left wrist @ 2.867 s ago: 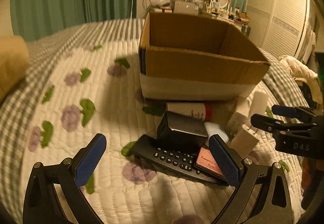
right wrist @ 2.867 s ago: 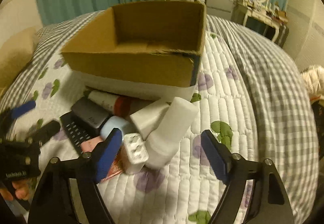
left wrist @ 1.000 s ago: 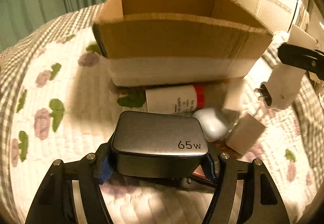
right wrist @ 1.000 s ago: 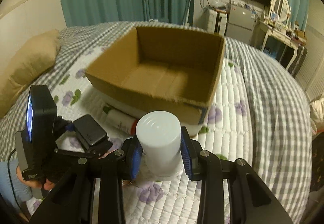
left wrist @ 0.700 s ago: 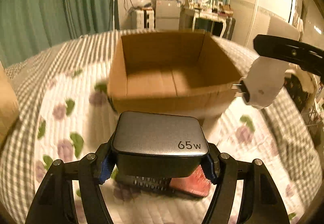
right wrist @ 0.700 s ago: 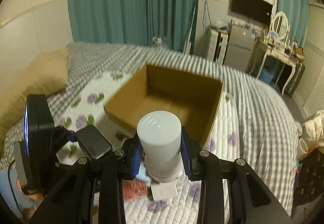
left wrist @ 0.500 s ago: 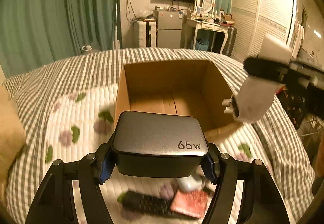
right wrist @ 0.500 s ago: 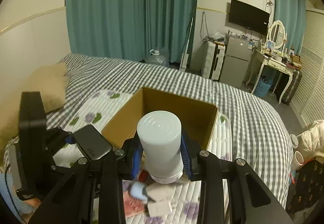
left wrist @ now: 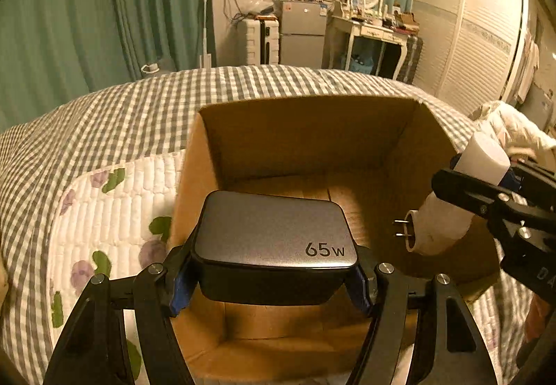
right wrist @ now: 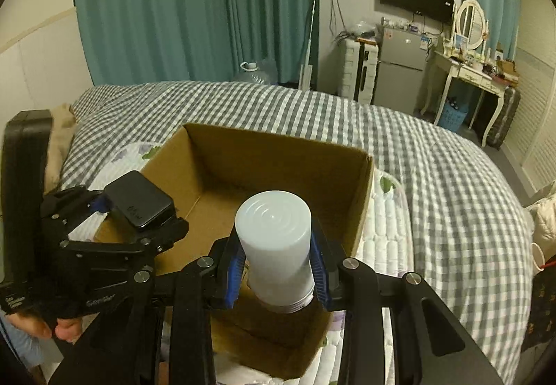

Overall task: Organize rigid objects
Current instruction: 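Lower the charger into the box with the left tool while the right drops the cup in, then grasp the white earbud case with the left tool while the right grasps the white plug charger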

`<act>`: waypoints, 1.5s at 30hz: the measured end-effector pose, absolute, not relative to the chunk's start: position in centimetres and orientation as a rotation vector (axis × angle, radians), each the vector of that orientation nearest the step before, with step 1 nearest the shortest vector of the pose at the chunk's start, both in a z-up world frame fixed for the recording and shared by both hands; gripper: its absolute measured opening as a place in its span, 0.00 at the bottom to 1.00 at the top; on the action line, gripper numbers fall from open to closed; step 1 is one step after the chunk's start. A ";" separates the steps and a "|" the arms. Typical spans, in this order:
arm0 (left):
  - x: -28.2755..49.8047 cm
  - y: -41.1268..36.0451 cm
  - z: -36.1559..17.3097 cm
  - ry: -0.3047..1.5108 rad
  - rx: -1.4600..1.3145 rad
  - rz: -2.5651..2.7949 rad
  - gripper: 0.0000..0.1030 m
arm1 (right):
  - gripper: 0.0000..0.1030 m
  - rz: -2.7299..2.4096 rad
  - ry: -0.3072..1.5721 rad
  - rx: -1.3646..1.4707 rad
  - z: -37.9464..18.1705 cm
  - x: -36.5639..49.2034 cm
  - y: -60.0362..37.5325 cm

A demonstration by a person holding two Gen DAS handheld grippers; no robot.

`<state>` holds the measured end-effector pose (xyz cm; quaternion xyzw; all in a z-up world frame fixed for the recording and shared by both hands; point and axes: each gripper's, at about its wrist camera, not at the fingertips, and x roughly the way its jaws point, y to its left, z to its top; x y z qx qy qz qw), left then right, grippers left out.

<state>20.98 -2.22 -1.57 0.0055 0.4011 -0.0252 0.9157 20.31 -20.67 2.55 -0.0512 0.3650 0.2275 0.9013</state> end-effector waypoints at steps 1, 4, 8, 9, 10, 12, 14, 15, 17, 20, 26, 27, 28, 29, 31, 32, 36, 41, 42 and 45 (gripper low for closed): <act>21.1 -2.4 -1.8 0.832 0.017 -0.054 0.69 | 0.32 0.471 0.755 -0.106 2.5 20.3 -20.7; 20.2 -2.9 -1.0 0.791 0.026 -0.062 0.71 | 0.42 0.455 0.735 -0.095 2.8 20.3 -21.2; 18.4 -3.4 1.6 0.764 0.025 -0.072 0.84 | 0.57 0.406 0.697 -0.093 5.0 19.3 -22.3; 17.8 -3.5 2.4 0.753 0.033 -0.066 0.86 | 0.58 0.398 0.691 -0.095 5.8 18.7 -22.6; 17.0 -3.6 3.1 0.740 0.044 -0.058 0.86 | 0.59 0.396 0.684 -0.095 6.5 18.1 -22.9; 15.2 -3.8 4.6 0.714 0.059 -0.047 0.92 | 0.69 0.381 0.666 -0.101 8.1 16.6 -23.6; 13.2 -3.7 5.8 0.694 0.060 -0.041 0.96 | 0.81 0.359 0.640 -0.108 9.9 14.3 -24.5; 12.4 -3.7 6.1 0.689 0.059 -0.041 0.97 | 0.85 0.353 0.630 -0.110 10.5 13.5 -24.7; 10.4 -3.5 6.5 0.685 0.052 -0.034 0.97 | 0.91 0.346 0.607 -0.119 11.6 11.3 -25.3; 8.2 -3.4 6.5 0.688 0.027 -0.028 0.99 | 1.00 0.339 0.588 -0.134 12.3 8.4 -25.8; 5.0 -2.6 2.8 0.734 -0.021 0.027 1.00 | 1.00 0.348 0.640 -0.193 9.1 4.6 -24.7; 4.7 -2.5 1.7 0.753 -0.028 0.029 1.00 | 1.00 0.350 0.653 -0.198 8.3 4.4 -24.6; 4.5 -2.4 0.7 0.769 -0.035 0.032 1.00 | 1.00 0.358 0.679 -0.208 7.1 4.3 -24.4; 4.3 -2.2 -0.1 0.781 -0.042 0.036 1.00 | 1.00 0.357 0.703 -0.218 5.9 4.3 -24.4; 4.1 -1.8 -2.1 0.800 -0.072 0.045 1.00 | 1.00 0.352 0.751 -0.239 3.1 4.5 -24.2; 4.1 -1.6 -2.8 0.806 -0.078 0.049 1.00 | 1.00 0.355 0.773 -0.248 1.8 4.6 -24.2; 4.4 -1.4 -5.6 0.833 -0.074 0.071 1.00 | 1.00 0.389 0.872 -0.300 -3.1 5.2 -23.9; 5.3 -1.6 -8.1 0.871 -0.043 0.073 1.00 | 0.93 0.439 0.920 -0.355 -7.2 6.6 -22.6; 5.4 -1.6 -8.4 0.878 -0.035 0.069 1.00 | 0.92 0.447 0.924 -0.366 -7.8 6.9 -22.3; 5.9 -2.0 -8.9 0.888 -0.011 0.055 1.00 | 0.84 0.474 0.943 -0.404 -9.4 7.9 -21.2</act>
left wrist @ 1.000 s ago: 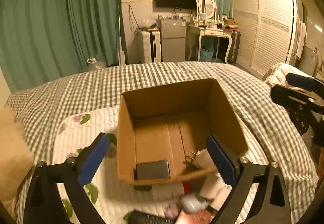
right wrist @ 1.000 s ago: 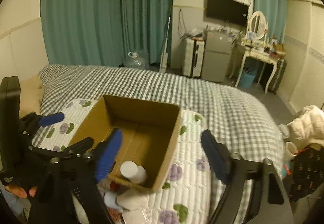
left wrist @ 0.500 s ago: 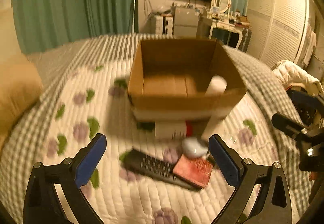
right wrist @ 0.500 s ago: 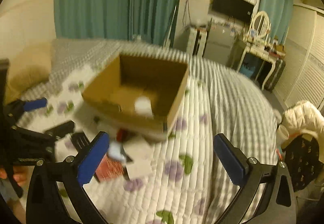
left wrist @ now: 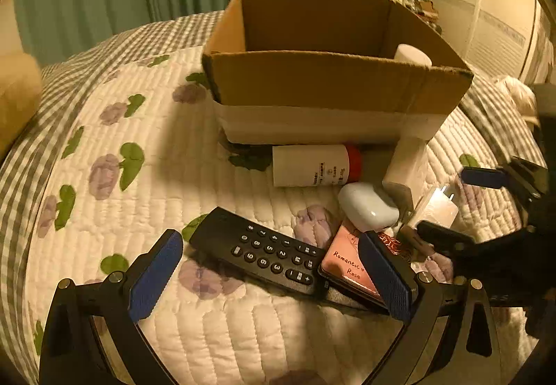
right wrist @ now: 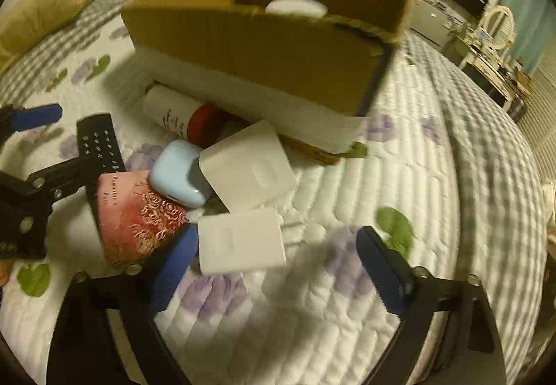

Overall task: Organize rigid objects
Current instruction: 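Grasp the white earbud case with the left tool while the right grasps the white plug charger, then place the earbud case in the box with the left tool while the right drops the plug charger in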

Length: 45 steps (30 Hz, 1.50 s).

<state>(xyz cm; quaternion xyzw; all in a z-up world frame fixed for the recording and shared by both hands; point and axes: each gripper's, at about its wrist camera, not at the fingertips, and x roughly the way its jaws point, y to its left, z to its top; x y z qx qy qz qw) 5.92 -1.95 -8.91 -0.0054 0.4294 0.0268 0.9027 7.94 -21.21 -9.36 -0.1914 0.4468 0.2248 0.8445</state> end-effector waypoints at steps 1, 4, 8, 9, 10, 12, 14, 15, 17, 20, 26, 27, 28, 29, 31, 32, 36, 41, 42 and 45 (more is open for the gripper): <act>6.1 -2.0 -8.9 0.886 -0.007 0.052 1.00 | 0.84 0.495 0.952 -0.406 -9.8 8.3 -20.8; 6.5 -2.3 -8.8 0.882 0.009 0.043 1.00 | 0.70 0.513 0.987 -0.446 -10.9 8.8 -19.7; 7.2 -3.3 -8.9 0.892 0.024 0.027 1.00 | 0.66 0.544 1.002 -0.475 -11.2 8.3 -19.6; 7.3 -3.6 -8.9 0.894 0.031 0.017 1.00 | 0.66 0.545 1.011 -0.456 -11.0 8.4 -19.9; 7.5 -4.2 -8.9 0.894 0.044 0.008 1.00 | 0.66 0.543 1.014 -0.431 -10.6 8.4 -20.4; 7.7 -5.2 -8.8 0.896 0.067 -0.008 1.00 | 0.66 0.527 0.999 -0.402 -9.6 8.3 -21.5; 8.4 -6.4 -9.1 0.917 0.090 -0.035 1.00 | 0.66 0.509 0.984 -0.389 -8.2 8.8 -22.8; 8.8 -6.8 -9.2 0.927 0.095 -0.049 1.00 | 0.66 0.499 0.973 -0.386 -7.8 9.1 -23.2; 9.6 -7.7 -9.7 0.947 0.099 -0.082 1.00 | 0.66 0.479 0.955 -0.376 -6.8 9.5 -24.2; 10.8 -8.5 -10.9 0.986 0.129 -0.079 0.99 | 0.66 0.457 0.944 -0.356 -6.0 10.3 -25.4; 11.9 -9.5 -12.1 1.025 0.109 -0.172 0.68 | 0.66 0.456 0.951 -0.339 -6.0 10.6 -26.2; 12.0 -9.5 -12.1 1.023 0.112 -0.184 0.61 | 0.66 0.458 0.954 -0.339 -6.2 10.6 -26.2; 11.8 -9.7 -12.1 1.017 0.124 -0.185 0.61 | 0.66 0.463 0.960 -0.337 -6.5 10.7 -26.0; 11.7 -9.8 -12.0 1.013 0.132 -0.182 0.58 | 0.66 0.466 0.964 -0.336 -6.7 10.6 -25.7; 11.6 -9.7 -11.8 1.011 0.120 -0.185 0.57 | 0.66 0.473 0.967 -0.341 -7.0 10.5 -25.5; 11.5 -9.5 -11.6 1.008 0.110 -0.182 0.57 | 0.66 0.473 0.966 -0.346 -7.0 10.5 -25.4; 10.7 -8.6 -10.3 0.979 0.095 -0.151 0.57 | 0.66 0.470 0.956 -0.350 -6.4 10.3 -25.3; 8.8 -7.8 -7.7 0.942 0.084 -0.113 0.57 | 0.66 0.462 0.921 -0.369 -4.2 9.4 -25.0; 8.6 -7.5 -7.2 0.942 0.078 -0.105 0.57 | 0.66 0.463 0.915 -0.371 -3.6 9.2 -24.9; 8.1 -6.5 -5.1 0.927 0.060 -0.087 0.57 | 0.66 0.471 0.889 -0.385 -1.7 8.4 -24.6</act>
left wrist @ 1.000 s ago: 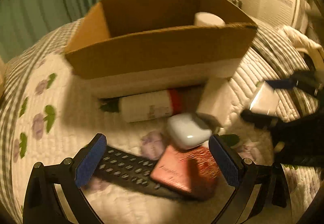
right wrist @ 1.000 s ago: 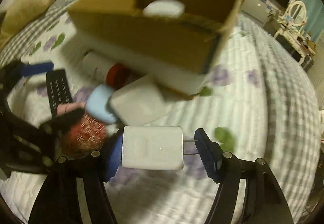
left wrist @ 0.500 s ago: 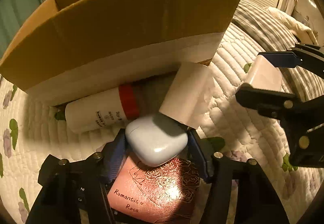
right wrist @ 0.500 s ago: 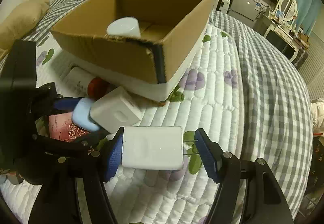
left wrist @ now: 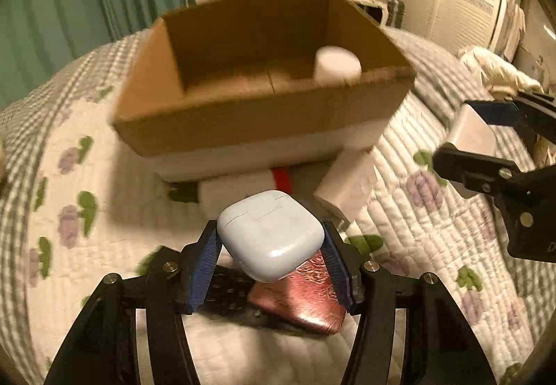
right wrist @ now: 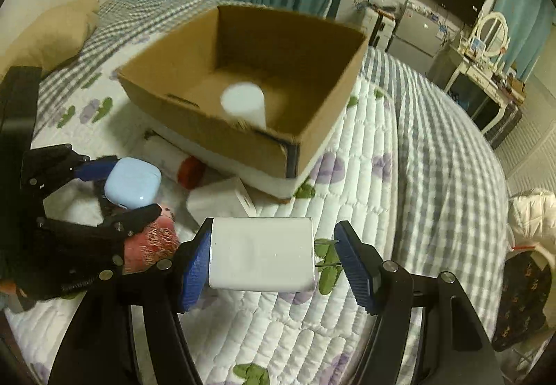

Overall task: Organize rigid objects
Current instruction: 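Place the earbud case in the box with the left tool while the right drops the plug charger in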

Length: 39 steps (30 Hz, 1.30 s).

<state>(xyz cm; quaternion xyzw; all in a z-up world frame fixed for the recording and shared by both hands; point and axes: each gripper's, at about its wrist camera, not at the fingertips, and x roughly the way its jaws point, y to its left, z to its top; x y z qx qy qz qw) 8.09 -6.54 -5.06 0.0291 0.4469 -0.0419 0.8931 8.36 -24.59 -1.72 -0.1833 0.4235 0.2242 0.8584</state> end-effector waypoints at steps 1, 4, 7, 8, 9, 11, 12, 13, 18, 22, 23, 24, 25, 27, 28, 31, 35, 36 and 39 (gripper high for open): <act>7.8 -6.4 -4.3 0.913 0.056 -0.081 0.57 | 0.66 0.471 0.876 -0.392 -0.9 8.0 -24.5; 6.9 -6.1 -1.4 0.862 0.050 -0.061 0.57 | 0.66 0.467 0.838 -0.393 1.5 7.5 -24.3; 7.1 -4.9 2.1 0.812 0.043 -0.050 0.57 | 0.66 0.462 0.801 -0.379 4.1 7.4 -23.9; 7.4 -4.5 2.9 0.795 0.045 -0.046 0.57 | 0.66 0.462 0.781 -0.377 5.2 7.4 -23.7; 8.1 -3.8 3.2 0.783 0.045 -0.043 0.57 | 0.66 0.463 0.761 -0.375 6.2 7.3 -23.5; 9.3 -3.2 4.3 0.760 0.043 -0.038 0.57 | 0.66 0.464 0.731 -0.370 7.9 7.5 -23.1; 9.7 -3.1 4.8 0.750 0.040 -0.037 0.57 | 0.66 0.465 0.717 -0.364 8.8 7.7 -22.8; 10.1 -2.8 5.2 0.743 0.038 -0.036 0.57 | 0.66 0.468 0.704 -0.352 9.7 8.1 -22.6; 13.7 -1.7 6.4 0.717 0.041 -0.014 0.57 | 0.66 0.475 0.654 -0.299 12.1 11.0 -21.2; 16.9 -1.8 5.8 0.715 0.047 -0.008 0.57 | 0.66 0.470 0.643 -0.256 12.1 14.6 -19.9; 17.8 -1.8 5.4 0.719 0.052 -0.007 0.57 | 0.66 0.468 0.645 -0.250 11.8 15.4 -19.6; 18.6 -2.0 4.9 0.723 0.056 -0.005 0.57 | 0.66 0.465 0.649 -0.243 11.4 16.3 -19.3; 19.3 -2.0 4.4 0.729 0.058 -0.009 0.57 | 0.66 0.463 0.656 -0.235 10.7 17.5 -19.0; 20.6 -2.1 3.4 0.741 0.057 -0.016 0.57 | 0.66 0.460 0.672 -0.230 9.5 19.2 -18.4; 21.0 -2.2 3.0 0.749 0.059 -0.017 0.57 | 0.66 0.458 0.682 -0.228 8.9 19.9 -18.4; 22.0 -2.0 1.0 0.771 0.064 -0.014 0.57 | 0.66 0.445 0.715 -0.222 6.7 21.9 -18.3; 22.6 -2.1 -0.9 0.793 0.069 -0.019 0.57 | 0.66 0.443 0.730 -0.202 4.8 23.4 -18.3; 22.6 -2.1 -1.0 0.792 0.065 -0.022 0.57 | 0.66 0.444 0.719 -0.191 4.7 23.4 -18.3; 22.4 -2.1 -0.7 0.805 0.050 -0.026 0.59 | 0.74 0.427 0.687 -0.161 5.0 23.1 -19.0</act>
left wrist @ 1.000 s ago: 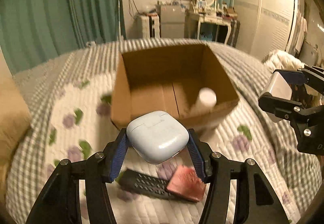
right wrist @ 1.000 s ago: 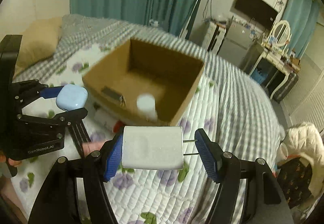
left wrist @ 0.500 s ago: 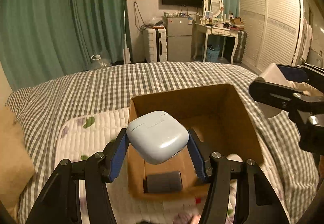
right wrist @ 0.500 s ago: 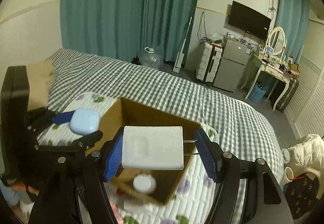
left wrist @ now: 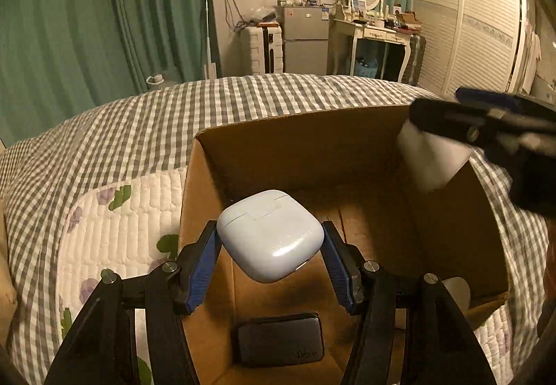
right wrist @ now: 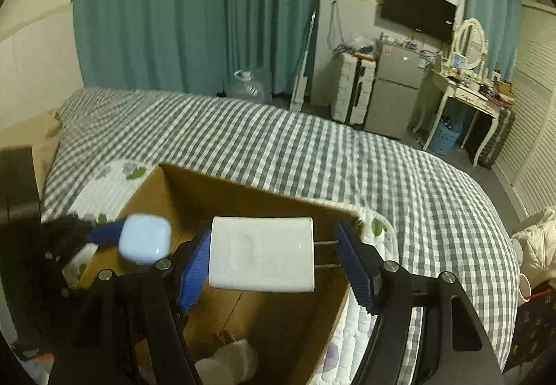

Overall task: Organize rigid objects
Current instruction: 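Place the earbud case in the box with the left tool while the right drops the plug charger in, then grasp the black remote with the left tool while the right grasps the pink card case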

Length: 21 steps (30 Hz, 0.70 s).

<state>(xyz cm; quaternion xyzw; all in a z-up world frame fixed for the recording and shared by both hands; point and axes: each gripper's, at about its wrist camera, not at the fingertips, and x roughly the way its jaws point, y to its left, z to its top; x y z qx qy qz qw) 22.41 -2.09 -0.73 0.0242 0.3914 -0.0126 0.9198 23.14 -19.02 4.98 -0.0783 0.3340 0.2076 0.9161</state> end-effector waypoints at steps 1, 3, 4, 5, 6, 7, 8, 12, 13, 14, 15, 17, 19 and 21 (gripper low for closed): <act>22.3 -2.1 -0.5 0.811 0.046 -0.029 0.59 | 0.81 0.424 0.676 -0.147 5.4 23.1 -19.3; 21.6 -2.0 0.3 0.809 0.042 -0.032 0.66 | 0.82 0.407 0.660 -0.129 6.7 22.8 -20.0; 21.0 -2.0 0.9 0.799 0.044 -0.027 0.72 | 0.82 0.397 0.657 -0.129 7.3 22.6 -20.2; 20.3 -2.0 1.7 0.786 0.047 -0.021 0.83 | 0.82 0.389 0.652 -0.131 7.8 22.2 -20.4; 19.5 -1.9 2.6 0.767 0.045 -0.014 0.87 | 0.82 0.379 0.643 -0.132 8.6 21.6 -20.8; 18.7 -1.7 3.4 0.753 0.040 -0.012 0.87 | 0.84 0.370 0.633 -0.135 9.5 20.8 -21.2; 18.0 -1.5 4.1 0.748 0.035 -0.012 0.89 | 0.88 0.362 0.628 -0.137 10.2 20.1 -21.7; 15.0 -0.8 6.4 0.731 0.025 -0.015 0.95 | 0.95 0.337 0.614 -0.138 12.8 16.1 -23.3; 14.0 -0.6 6.9 0.720 0.023 -0.023 0.97 | 0.98 0.333 0.613 -0.138 13.2 15.2 -23.6; 13.0 -0.4 7.4 0.707 0.024 -0.021 1.00 | 1.00 0.322 0.610 -0.139 13.5 14.1 -23.9; 11.9 -0.1 7.8 0.693 0.031 -0.017 1.00 | 1.00 0.309 0.609 -0.146 13.7 12.6 -24.2; 10.2 0.2 8.2 0.677 0.046 -0.009 1.00 | 1.00 0.303 0.619 -0.164 13.7 10.7 -24.2; 8.8 0.7 8.2 0.677 0.057 0.001 1.00 | 1.00 0.292 0.619 -0.192 13.4 8.6 -23.8; 7.5 1.4 7.9 0.676 0.060 0.014 1.00 | 1.00 0.299 0.648 -0.218 12.4 6.9 -22.6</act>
